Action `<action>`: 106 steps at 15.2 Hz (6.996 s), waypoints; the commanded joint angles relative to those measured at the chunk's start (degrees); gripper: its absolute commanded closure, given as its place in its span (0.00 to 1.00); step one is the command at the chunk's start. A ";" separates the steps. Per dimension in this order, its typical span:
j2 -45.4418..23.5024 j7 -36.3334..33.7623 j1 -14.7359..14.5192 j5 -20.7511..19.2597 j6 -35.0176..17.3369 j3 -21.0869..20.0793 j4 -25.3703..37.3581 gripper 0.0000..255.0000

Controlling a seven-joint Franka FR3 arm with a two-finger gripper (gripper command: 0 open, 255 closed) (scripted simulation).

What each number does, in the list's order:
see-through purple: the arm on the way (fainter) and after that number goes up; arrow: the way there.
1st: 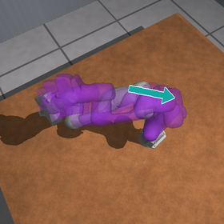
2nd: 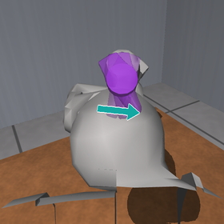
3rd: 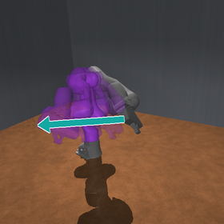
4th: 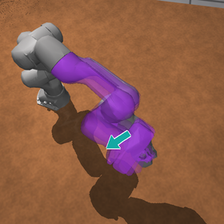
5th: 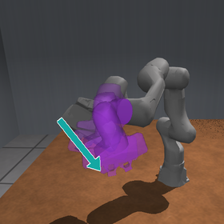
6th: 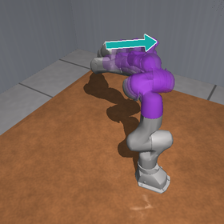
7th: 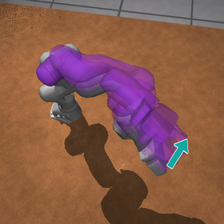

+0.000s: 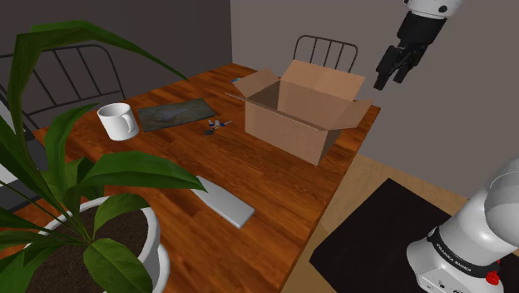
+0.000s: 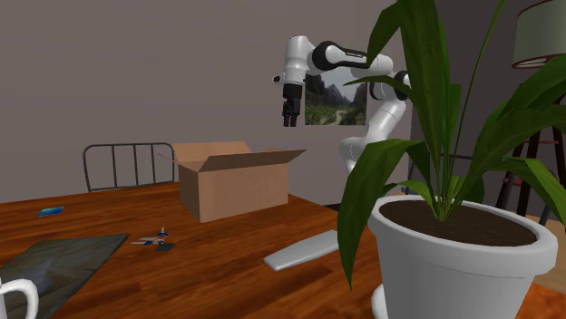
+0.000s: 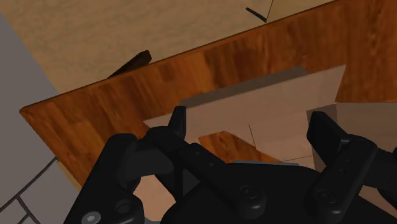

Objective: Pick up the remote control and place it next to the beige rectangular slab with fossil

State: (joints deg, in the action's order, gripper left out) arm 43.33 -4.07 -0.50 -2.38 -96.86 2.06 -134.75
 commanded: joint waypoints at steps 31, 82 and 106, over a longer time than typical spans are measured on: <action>-45.53 -22.10 -12.83 0.19 -22.37 -23.87 18.27 0.00; -65.24 -29.38 -21.19 -7.58 -16.77 -26.67 40.28 1.00; -85.80 -12.51 -14.51 -10.62 -6.43 -20.46 71.56 1.00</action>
State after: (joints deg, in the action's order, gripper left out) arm -42.60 -16.47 -15.29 -12.97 -102.34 -18.50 -61.85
